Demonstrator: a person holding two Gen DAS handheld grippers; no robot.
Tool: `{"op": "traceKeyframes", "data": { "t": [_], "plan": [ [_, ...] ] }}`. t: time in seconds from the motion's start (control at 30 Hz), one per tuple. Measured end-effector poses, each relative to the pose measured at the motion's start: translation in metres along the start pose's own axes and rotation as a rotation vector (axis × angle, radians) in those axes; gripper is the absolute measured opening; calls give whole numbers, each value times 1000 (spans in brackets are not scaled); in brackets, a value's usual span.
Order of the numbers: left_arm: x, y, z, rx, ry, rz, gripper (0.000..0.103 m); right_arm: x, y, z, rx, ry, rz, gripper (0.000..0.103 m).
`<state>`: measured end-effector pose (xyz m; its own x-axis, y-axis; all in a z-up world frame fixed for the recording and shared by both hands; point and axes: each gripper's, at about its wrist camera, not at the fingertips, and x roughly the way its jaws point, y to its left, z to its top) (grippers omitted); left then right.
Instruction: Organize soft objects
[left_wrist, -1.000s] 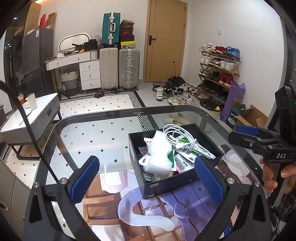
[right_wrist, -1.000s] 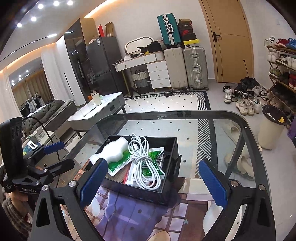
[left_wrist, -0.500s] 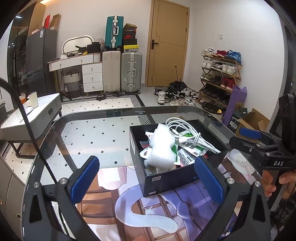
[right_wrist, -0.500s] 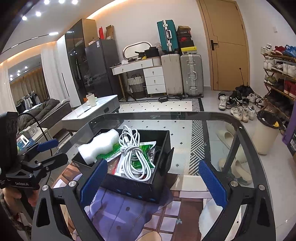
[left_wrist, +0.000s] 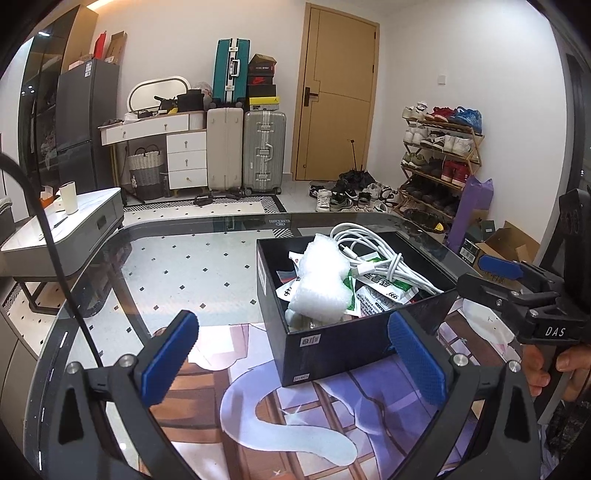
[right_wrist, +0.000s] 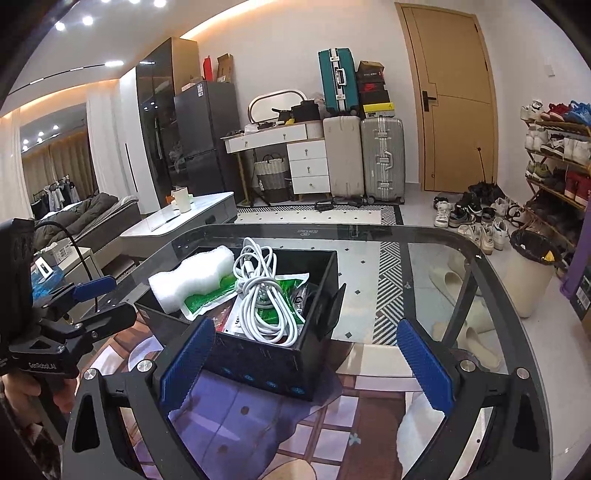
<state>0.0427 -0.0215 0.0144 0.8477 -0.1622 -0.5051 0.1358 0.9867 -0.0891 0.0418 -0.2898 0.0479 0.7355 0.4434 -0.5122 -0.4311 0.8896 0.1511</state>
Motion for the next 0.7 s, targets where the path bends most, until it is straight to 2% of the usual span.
{"op": "traceKeyframes", "data": {
  "t": [0.17,0.7],
  "plan": [
    [0,-6,-5,35,-9,28,103,5,-1,-4,1,-3,0,100],
    [1,-2,-9,15,-11,8,103,4,0,-10,-13,-5,0,100]
  ]
}}
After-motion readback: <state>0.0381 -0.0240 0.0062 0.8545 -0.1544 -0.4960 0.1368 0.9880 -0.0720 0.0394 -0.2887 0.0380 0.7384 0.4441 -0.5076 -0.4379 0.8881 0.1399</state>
